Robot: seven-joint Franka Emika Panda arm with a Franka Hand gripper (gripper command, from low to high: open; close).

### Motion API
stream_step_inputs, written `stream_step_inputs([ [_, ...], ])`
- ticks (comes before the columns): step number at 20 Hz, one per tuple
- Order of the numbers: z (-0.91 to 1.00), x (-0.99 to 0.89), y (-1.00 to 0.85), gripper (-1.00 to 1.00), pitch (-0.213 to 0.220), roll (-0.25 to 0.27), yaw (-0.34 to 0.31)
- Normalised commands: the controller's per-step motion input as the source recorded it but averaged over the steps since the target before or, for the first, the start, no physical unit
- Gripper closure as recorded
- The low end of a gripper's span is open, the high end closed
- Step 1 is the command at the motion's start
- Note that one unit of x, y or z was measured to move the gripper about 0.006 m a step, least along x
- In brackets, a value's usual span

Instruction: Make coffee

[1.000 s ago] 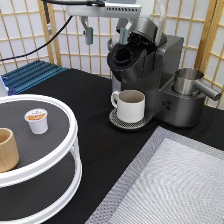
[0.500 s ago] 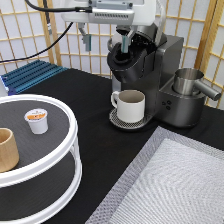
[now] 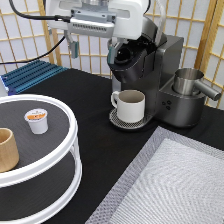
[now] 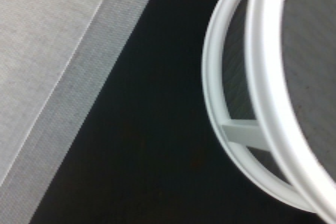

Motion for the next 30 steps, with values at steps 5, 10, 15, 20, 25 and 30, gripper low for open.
stream_step_inputs([
  [5,-0.46,-0.63,-0.47,-1.00,-0.279,0.000,-0.040],
  [10,-0.44,-0.66,-0.47,-1.00,-0.282,0.001,-0.024],
  [15,-0.25,-0.75,-0.36,-1.00,-0.225,0.012,-0.031],
  [20,-0.21,-0.86,-0.27,-1.00,-0.133,0.019,-0.051],
  [25,-0.11,-0.46,-0.54,-1.00,-0.016,0.093,-0.080],
  [30,-0.13,0.13,-0.63,-1.00,0.007,0.076,-0.105],
])
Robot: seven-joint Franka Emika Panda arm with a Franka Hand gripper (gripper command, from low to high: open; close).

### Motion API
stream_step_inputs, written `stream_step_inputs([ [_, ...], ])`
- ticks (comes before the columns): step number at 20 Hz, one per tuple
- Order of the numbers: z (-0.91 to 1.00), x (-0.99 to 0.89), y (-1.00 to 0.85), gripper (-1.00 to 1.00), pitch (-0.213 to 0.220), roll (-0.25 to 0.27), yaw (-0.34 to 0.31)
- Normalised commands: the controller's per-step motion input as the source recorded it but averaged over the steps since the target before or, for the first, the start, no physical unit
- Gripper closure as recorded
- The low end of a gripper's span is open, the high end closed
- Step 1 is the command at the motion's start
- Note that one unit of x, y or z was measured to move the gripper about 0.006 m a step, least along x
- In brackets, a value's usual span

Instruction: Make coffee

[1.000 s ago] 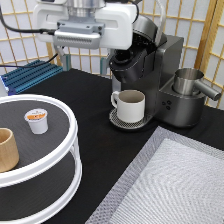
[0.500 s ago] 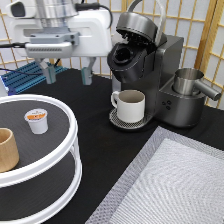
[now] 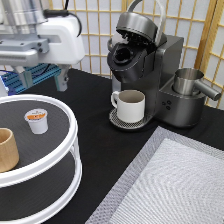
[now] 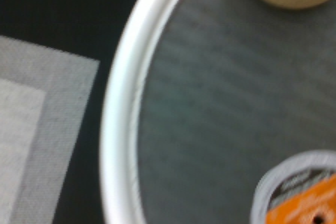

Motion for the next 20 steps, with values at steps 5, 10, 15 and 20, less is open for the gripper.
stream_step_inputs([
  [5,-0.29,0.18,-0.11,-1.00,0.024,0.011,-0.053],
  [10,-0.09,0.06,0.12,-1.00,0.010,-0.007,-0.047],
  [15,-0.15,-0.42,-0.06,-1.00,0.000,0.000,-0.053],
  [20,-0.17,-0.33,-0.19,-1.00,-0.014,0.005,-0.064],
])
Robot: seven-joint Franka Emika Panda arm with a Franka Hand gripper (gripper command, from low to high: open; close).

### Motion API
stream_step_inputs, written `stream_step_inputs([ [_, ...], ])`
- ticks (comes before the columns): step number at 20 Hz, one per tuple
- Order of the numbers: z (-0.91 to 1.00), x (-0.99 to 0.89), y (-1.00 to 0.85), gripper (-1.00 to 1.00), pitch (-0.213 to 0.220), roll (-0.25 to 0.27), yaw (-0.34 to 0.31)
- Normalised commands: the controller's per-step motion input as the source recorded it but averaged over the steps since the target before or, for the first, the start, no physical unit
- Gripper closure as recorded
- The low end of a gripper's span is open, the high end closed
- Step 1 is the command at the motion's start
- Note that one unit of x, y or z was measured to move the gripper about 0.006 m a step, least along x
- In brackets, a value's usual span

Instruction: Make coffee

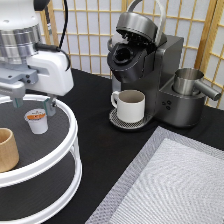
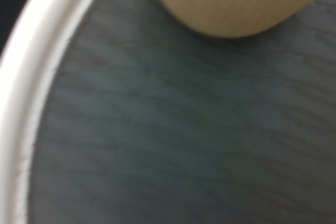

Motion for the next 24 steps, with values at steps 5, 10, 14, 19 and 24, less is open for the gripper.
stream_step_inputs([
  [5,0.06,0.25,0.03,-1.00,0.005,-0.030,-0.033],
  [10,0.02,0.23,0.14,-1.00,0.005,-0.046,-0.029],
  [14,-0.25,0.00,0.01,-1.00,0.000,0.000,-0.017],
  [19,-0.19,-0.02,0.00,-1.00,0.000,0.000,-0.018],
  [24,0.05,0.00,0.04,1.00,0.011,0.000,-0.020],
])
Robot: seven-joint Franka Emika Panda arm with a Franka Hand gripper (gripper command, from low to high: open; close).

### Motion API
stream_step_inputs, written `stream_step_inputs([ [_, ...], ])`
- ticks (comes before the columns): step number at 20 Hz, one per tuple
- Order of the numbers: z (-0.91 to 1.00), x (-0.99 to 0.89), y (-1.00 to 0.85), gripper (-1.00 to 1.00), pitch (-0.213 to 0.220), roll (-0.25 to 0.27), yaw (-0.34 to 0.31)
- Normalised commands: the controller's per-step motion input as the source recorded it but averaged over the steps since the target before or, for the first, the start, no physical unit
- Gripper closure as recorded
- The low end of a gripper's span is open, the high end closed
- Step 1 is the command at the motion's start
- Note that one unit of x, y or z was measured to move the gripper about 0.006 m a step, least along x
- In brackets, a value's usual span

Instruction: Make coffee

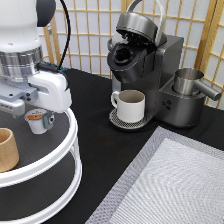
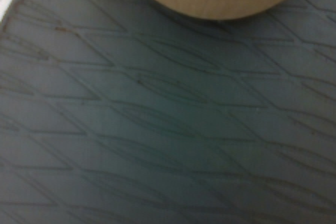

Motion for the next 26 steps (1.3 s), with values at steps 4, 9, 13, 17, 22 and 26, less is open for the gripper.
stream_step_inputs([
  [4,0.16,0.01,0.05,1.00,0.004,-0.013,-0.030],
  [9,-0.03,0.00,0.00,1.00,0.000,0.000,-0.014],
  [13,0.00,0.00,0.00,1.00,0.000,0.000,-0.001],
  [17,0.63,0.12,0.07,1.00,0.000,-0.026,-0.002],
  [22,1.00,0.14,0.38,1.00,-0.002,-0.034,0.000],
  [26,1.00,0.37,0.56,1.00,0.016,0.028,0.000],
])
